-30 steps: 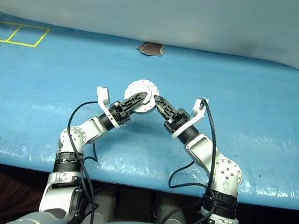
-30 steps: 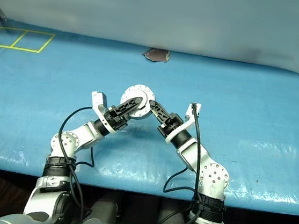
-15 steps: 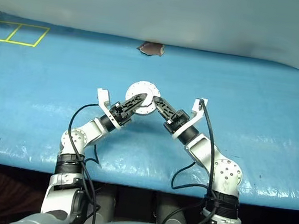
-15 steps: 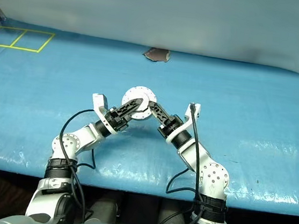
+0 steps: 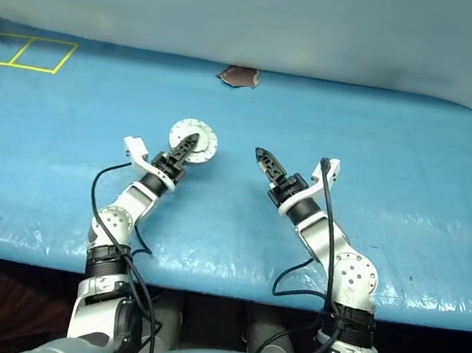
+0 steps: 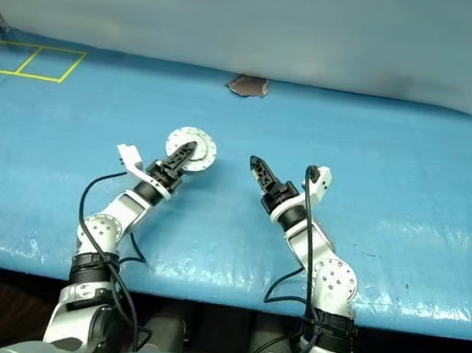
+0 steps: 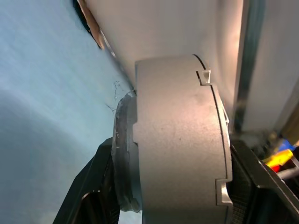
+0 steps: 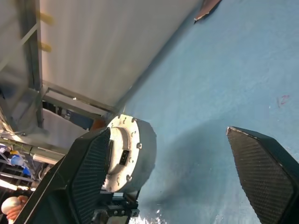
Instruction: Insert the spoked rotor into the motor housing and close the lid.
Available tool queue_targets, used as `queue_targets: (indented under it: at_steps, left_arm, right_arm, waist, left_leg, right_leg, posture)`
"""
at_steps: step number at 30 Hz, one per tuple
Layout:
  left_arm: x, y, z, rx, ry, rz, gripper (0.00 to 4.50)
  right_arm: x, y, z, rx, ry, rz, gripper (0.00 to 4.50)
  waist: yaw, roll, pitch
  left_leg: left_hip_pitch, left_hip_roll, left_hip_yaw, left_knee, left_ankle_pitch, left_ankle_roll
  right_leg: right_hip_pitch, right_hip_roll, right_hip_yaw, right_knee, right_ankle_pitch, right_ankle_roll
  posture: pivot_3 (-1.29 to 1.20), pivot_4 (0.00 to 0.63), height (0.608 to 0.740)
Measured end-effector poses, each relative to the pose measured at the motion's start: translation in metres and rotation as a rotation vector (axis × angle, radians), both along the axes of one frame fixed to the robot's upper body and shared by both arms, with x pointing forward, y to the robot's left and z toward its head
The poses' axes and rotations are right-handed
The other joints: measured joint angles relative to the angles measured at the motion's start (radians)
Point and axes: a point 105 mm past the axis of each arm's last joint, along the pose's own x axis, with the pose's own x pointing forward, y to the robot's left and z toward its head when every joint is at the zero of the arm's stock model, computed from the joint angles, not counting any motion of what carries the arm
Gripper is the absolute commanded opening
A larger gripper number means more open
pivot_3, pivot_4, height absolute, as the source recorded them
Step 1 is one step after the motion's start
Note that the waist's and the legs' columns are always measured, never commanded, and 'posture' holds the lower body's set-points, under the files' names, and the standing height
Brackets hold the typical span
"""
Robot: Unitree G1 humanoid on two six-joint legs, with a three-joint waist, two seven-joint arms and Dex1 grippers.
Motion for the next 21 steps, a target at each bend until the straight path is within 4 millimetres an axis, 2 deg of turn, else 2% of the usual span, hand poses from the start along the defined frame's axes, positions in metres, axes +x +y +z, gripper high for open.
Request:
queue_targets:
  at_steps: [2,3,9,11,13,15,21]
  left_arm:
    - [0.004,0.017,0.000,0.056,0.004,0.104,2.62]
    - [0.007,0.027,0.000,0.101,0.005,0.162,2.62]
    - [0.015,0.055,0.015,0.237,-0.044,0.331,2.62]
    - [0.015,0.059,0.018,0.256,-0.054,0.347,2.62]
    - [0.015,0.065,0.020,0.279,-0.062,0.366,2.62]
    - [0.015,0.070,0.019,0.294,-0.057,0.370,2.62]
    - [0.014,0.079,0.016,0.294,-0.035,0.373,4.46]
  right_arm:
    - [-0.007,0.003,-0.003,-0.085,-0.035,0.054,4.20]
    - [-0.012,0.007,-0.005,-0.181,-0.071,0.102,4.20]
    - [-0.033,0.024,-0.029,-0.638,-0.279,0.289,4.20]
    - [-0.034,0.026,-0.028,-0.690,-0.350,0.298,4.20]
    - [-0.038,0.030,-0.017,-0.760,-0.551,0.282,4.20]
    - [-0.042,0.033,-0.014,-0.770,-0.637,0.295,4.20]
    - [-0.043,0.037,-0.019,-0.756,-0.669,0.303,4.23]
  waist:
    - [0.001,0.000,0.000]
    - [0.001,0.000,0.000]
    - [0.007,-0.001,0.000]
    - [0.007,-0.001,0.000]
    - [0.007,-0.003,0.001]
    - [0.006,-0.004,0.002]
    - [0.007,-0.005,0.002]
  left_leg:
    - [-0.001,-0.001,0.000,0.000,0.000,0.000]
    - [-0.001,-0.001,0.000,0.001,0.000,0.000]
    - [-0.001,-0.001,0.000,0.004,0.000,0.000]
    - [-0.001,-0.001,0.000,0.004,0.000,0.000]
    - [-0.001,-0.001,0.000,0.004,0.000,0.000]
    - [-0.001,-0.001,0.000,0.004,0.000,0.000]
    - [0.001,-0.001,0.000,0.004,0.000,0.000]
  right_leg:
    - [0.000,0.000,0.000,-0.001,0.000,0.001]
    - [0.000,0.000,0.000,-0.001,0.001,0.001]
    - [0.001,0.000,0.000,-0.002,0.002,0.003]
    - [0.002,0.000,0.000,-0.002,0.002,0.003]
    - [0.002,0.000,0.000,-0.002,0.003,0.005]
    - [0.002,0.000,0.000,-0.002,0.003,0.005]
    - [0.004,0.000,0.000,-0.001,0.003,0.005]
  posture:
    - [0.00,0.150,0.740]
    - [0.00,0.150,0.740]
    - [0.00,0.150,0.740]
    - [0.00,0.150,0.740]
    - [0.00,0.150,0.740]
    - [0.00,0.150,0.740]
    - [0.00,0.150,0.740]
